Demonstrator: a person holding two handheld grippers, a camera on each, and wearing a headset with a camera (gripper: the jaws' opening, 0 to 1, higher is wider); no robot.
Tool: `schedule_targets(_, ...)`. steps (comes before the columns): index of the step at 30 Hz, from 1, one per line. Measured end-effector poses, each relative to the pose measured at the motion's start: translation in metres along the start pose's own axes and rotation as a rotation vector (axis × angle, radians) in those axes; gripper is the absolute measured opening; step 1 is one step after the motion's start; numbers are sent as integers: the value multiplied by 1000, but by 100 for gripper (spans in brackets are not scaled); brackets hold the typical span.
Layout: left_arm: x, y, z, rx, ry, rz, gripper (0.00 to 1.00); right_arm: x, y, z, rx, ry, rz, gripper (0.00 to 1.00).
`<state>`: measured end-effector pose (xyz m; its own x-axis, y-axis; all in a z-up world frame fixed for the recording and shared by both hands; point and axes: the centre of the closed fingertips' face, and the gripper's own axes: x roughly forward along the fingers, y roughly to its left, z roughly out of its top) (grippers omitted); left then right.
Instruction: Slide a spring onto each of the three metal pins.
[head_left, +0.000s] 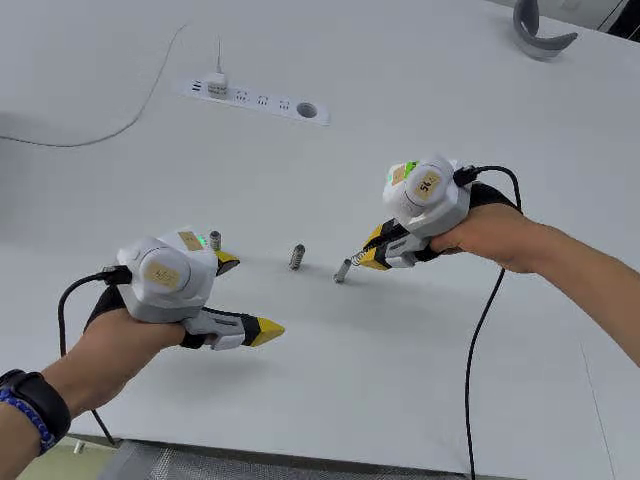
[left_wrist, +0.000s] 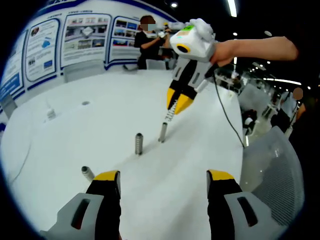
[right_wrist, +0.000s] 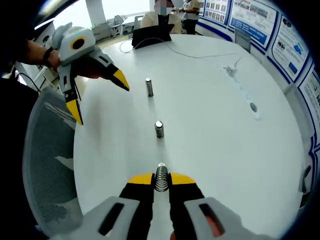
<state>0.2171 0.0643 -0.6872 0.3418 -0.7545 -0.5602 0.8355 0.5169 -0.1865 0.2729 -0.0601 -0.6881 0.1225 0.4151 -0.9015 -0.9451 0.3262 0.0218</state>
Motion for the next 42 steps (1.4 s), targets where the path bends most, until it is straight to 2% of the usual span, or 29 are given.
schedule_targets(14, -8, 7, -3, -23, -13, 17, 69, 13, 0, 3, -27, 32, 15, 12)
schedule_targets(22, -10, 10, -5, -32, -13, 21, 68, 13, -1, 6, -30, 37, 17, 12)
schedule_targets(42, -8, 6, -4, -29, -14, 10, 67, 17, -1, -1, -50, 66, 18, 12)
